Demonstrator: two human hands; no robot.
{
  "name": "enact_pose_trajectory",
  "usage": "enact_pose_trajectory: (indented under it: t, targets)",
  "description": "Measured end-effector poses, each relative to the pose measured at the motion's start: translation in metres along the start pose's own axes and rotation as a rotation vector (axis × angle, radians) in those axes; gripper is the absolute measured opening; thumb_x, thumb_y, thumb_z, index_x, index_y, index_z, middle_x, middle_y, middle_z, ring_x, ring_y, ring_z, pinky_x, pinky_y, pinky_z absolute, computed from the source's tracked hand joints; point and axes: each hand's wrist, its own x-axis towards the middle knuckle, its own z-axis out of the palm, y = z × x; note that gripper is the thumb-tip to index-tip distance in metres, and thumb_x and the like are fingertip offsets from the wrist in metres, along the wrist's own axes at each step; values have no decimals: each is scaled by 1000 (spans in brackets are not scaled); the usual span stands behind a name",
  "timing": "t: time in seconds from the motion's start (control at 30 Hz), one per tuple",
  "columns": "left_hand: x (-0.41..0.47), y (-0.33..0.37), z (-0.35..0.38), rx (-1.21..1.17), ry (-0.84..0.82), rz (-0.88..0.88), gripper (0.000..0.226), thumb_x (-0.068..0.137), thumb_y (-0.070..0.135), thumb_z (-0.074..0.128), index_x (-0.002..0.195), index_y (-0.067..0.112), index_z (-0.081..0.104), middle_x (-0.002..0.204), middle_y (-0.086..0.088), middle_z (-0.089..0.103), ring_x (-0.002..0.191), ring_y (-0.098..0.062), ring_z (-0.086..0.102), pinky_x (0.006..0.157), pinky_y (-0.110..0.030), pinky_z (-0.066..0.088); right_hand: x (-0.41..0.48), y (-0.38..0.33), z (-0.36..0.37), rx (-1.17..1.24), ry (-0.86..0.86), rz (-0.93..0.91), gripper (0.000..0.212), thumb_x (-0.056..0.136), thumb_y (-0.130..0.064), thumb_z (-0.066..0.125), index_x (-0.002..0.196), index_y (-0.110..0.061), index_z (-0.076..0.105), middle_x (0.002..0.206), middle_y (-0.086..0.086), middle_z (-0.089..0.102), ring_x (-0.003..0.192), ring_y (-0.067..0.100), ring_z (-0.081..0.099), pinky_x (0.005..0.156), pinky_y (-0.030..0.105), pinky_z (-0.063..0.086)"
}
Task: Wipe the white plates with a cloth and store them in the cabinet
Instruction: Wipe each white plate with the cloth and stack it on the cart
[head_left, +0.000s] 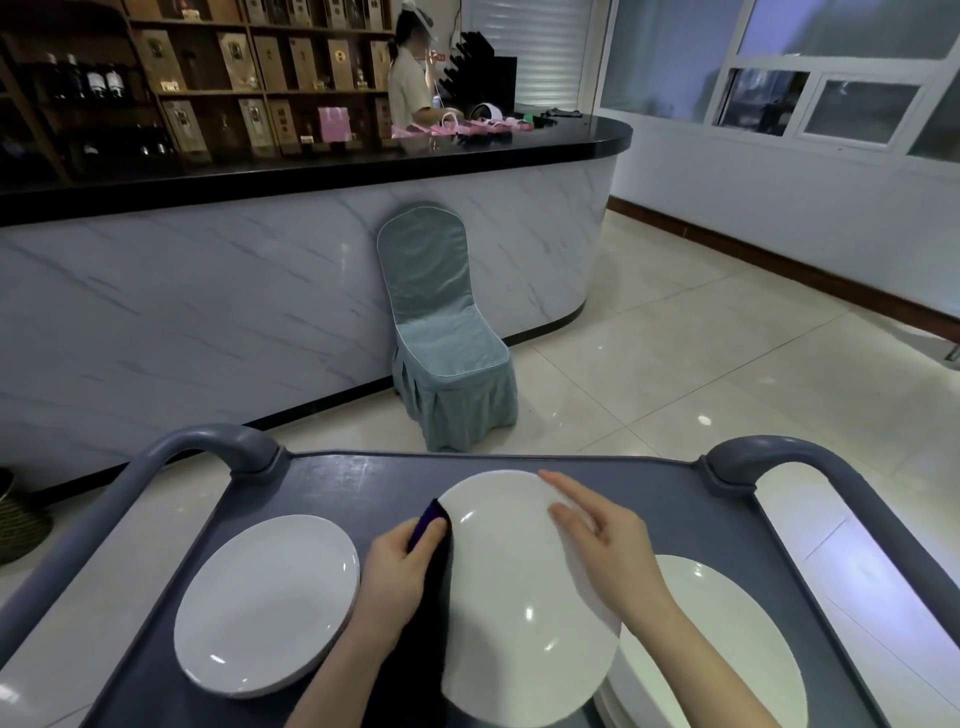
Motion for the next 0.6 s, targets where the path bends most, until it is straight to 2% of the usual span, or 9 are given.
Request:
enact_pose_trajectory:
  t: [0.13,0.2,0.3,0.4,0.47,0.53,0.6]
  targets:
    - [14,28,-2,211,-250,151,26,93,25,64,73,8,62,63,11,57,58,-1,46,57,-19,38,10,-10,1,-157,-249,-98,33,97,-18,62,121,-39,68,115,-35,65,113,-19,54,94,2,35]
    - [18,37,-3,183,-267,131,25,94,27,62,78,9,65,67,11,61,60,-1,50,58,-17,40,18,-18,-2,-155,-246,-107,32,96,-18,63,121,-38,69,115,-31,67,112,-18,55,93,3,37]
    - [17,36,-3,-101,-68,15,23,97,26,58,83,12,71,73,8,70,66,-4,57,60,-16,46,23,-27,-7,-46,-43,-80,34,96,-16,63,117,-43,68,107,-41,64,108,-22,54,89,-1,36]
    - [5,26,12,-345,230,-195,25,97,29,57,77,21,70,71,13,72,66,-5,63,57,-16,50,13,-25,15,187,313,18,35,97,-13,59,116,-43,65,98,-50,60,102,-27,53,83,-4,36]
    - [-5,19,24,-412,383,-302,24,97,32,58,76,25,67,76,11,70,74,-10,62,62,-23,49,1,-19,35,268,483,122,38,100,-17,54,115,-51,61,97,-51,58,99,-29,51,83,0,38]
    - [-6,13,24,-403,418,-320,26,96,31,59,77,17,67,75,4,68,71,-14,57,63,-28,47,-8,-9,46,252,477,163,39,102,-20,49,115,-56,55,103,-49,58,101,-28,50,85,11,39]
    - [-2,12,15,-342,382,-279,31,97,30,58,76,8,66,70,0,63,66,-17,52,59,-28,44,-10,-1,42,225,374,136,40,101,-20,50,112,-58,50,105,-44,58,99,-22,53,80,17,41]
